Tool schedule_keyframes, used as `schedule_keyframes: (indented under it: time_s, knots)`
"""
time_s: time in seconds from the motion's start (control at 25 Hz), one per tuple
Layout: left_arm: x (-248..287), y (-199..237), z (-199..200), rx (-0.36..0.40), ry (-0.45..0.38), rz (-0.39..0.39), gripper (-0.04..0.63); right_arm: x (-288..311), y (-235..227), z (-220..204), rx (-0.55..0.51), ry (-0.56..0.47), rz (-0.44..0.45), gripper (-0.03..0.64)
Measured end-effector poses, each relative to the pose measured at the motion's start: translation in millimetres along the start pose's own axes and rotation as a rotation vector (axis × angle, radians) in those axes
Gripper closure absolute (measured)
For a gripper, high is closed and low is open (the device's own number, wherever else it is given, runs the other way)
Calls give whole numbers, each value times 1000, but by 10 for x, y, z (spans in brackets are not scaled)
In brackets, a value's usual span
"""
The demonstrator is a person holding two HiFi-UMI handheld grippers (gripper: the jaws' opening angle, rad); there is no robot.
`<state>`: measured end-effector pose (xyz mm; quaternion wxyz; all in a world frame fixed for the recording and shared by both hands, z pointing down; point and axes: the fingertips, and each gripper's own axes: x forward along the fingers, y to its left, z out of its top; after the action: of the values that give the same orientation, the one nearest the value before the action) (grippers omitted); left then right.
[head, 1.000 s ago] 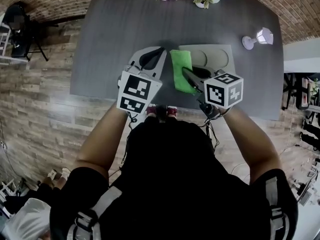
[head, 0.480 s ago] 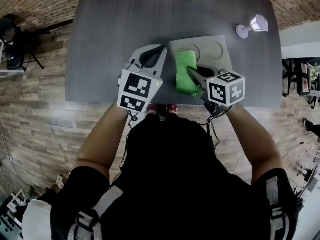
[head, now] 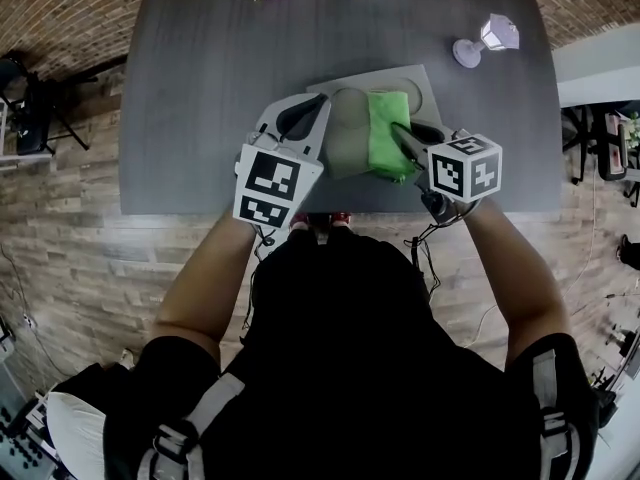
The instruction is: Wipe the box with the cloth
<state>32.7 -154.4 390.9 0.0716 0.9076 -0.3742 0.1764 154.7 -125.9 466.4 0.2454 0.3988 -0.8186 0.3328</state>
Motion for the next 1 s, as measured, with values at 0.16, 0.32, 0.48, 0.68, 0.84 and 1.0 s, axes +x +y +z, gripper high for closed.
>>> schedule_keyframes:
  time_s: [0.16,0.32,0.48,0.68,0.84,1.0]
  knots:
    - [162,-131,33,-1,4,-5,586,-128,-277,-12,8,-5,-25,578]
    - [331,-287,61,-3,10,-17,586,-262,-544,-45,22,-10,-48,578]
    - [479,-418,96,5,15,-29,586,-385,-817,-68,26,-21,-70,578]
    - [596,-505,129,17,28,-38,586,-523,-1161,-90,45,-35,-116,578]
    - [648,-554,143,26,37,-40,586,-604,-1349,-82,58,-47,-137,578]
    - [681,-583,168,39,45,-37,586,-670,-1449,-27,67,-74,-140,578]
